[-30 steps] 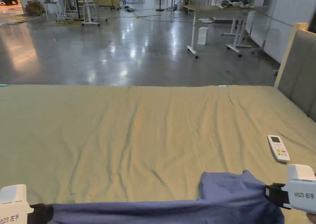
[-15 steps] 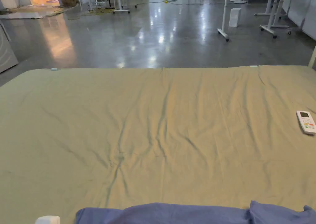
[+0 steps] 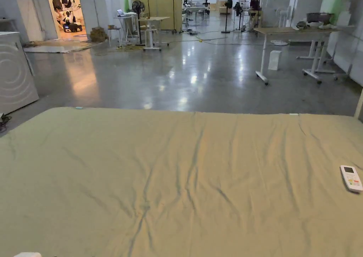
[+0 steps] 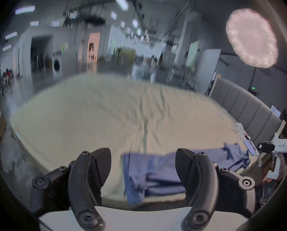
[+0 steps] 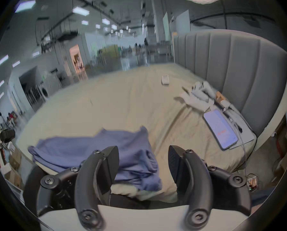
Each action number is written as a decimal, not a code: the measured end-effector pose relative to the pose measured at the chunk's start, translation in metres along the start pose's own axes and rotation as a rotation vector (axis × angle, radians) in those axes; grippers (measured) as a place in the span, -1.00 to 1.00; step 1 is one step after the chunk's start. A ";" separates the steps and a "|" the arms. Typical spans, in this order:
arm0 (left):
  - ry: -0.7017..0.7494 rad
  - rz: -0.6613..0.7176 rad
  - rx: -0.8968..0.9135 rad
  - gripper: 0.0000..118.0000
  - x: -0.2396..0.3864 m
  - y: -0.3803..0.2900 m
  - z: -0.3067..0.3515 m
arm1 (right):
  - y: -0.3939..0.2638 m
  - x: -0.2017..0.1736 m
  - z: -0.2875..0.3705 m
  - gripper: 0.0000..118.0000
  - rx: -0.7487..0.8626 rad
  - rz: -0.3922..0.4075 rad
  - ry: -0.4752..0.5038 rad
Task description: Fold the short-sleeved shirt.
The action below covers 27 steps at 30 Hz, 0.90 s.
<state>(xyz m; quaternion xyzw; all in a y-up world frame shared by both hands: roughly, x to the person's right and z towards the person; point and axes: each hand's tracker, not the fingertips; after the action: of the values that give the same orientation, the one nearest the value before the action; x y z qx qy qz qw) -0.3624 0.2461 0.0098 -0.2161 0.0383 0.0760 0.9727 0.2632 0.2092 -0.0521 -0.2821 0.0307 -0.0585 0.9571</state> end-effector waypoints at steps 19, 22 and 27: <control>-0.028 -0.205 0.255 -0.77 0.114 -0.002 0.093 | 0.008 -0.144 0.095 -0.71 0.281 0.176 0.212; -0.052 -0.173 0.248 -1.00 0.112 -0.004 0.097 | 0.005 -0.145 0.099 -1.00 0.270 0.201 0.195; -0.010 -0.158 0.275 -1.00 0.104 -0.007 0.106 | 0.004 -0.140 0.104 -1.00 0.248 0.187 0.178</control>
<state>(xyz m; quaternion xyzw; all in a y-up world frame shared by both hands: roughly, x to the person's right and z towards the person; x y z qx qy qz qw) -0.2547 0.2986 0.0971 -0.0829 0.0264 -0.0055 0.9962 0.1345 0.2862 0.0369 -0.1514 0.1341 0.0026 0.9793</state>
